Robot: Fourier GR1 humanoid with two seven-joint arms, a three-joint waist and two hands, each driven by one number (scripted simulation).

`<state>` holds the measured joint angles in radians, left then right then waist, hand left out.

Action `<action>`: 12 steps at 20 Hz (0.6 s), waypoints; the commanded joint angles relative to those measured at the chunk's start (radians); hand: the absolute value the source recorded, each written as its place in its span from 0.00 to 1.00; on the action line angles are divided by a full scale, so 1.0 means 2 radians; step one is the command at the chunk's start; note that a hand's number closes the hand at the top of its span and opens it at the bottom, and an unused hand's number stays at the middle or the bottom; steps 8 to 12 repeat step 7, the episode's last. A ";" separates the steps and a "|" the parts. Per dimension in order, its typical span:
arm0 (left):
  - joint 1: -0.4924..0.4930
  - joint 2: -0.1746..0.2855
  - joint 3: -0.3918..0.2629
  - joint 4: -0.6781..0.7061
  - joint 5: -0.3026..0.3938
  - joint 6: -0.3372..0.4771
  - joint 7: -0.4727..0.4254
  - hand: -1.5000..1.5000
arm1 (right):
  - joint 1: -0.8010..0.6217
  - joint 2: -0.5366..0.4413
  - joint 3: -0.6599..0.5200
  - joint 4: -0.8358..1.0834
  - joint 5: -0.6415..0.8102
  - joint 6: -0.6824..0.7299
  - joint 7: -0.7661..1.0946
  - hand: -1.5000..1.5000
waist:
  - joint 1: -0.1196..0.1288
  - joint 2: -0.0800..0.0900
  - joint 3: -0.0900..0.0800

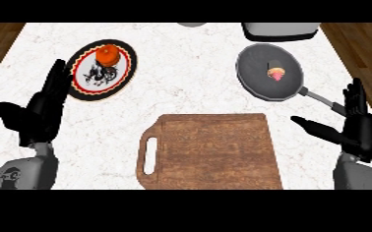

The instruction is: Pick the cupcake from the cutting board and place it in the pan

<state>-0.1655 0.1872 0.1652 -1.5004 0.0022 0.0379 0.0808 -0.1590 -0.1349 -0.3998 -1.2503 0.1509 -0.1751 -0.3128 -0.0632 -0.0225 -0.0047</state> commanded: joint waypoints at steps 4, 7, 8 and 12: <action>-0.017 -0.011 -0.016 -0.014 -0.008 0.010 0.020 0.50 | 0.184 0.055 0.065 -0.277 0.016 0.019 0.112 0.00 | 0.012 0.006 0.001; -0.003 -0.024 -0.032 -0.010 -0.020 0.010 0.000 0.50 | 0.235 0.054 0.071 -0.357 0.029 0.020 0.146 0.00 | 0.024 0.010 0.002; -0.003 -0.024 -0.032 -0.010 -0.020 0.010 0.000 0.50 | 0.235 0.054 0.071 -0.357 0.029 0.020 0.146 0.00 | 0.024 0.010 0.002; -0.003 -0.024 -0.032 -0.010 -0.020 0.010 0.000 0.50 | 0.235 0.054 0.071 -0.357 0.029 0.020 0.146 0.00 | 0.024 0.010 0.002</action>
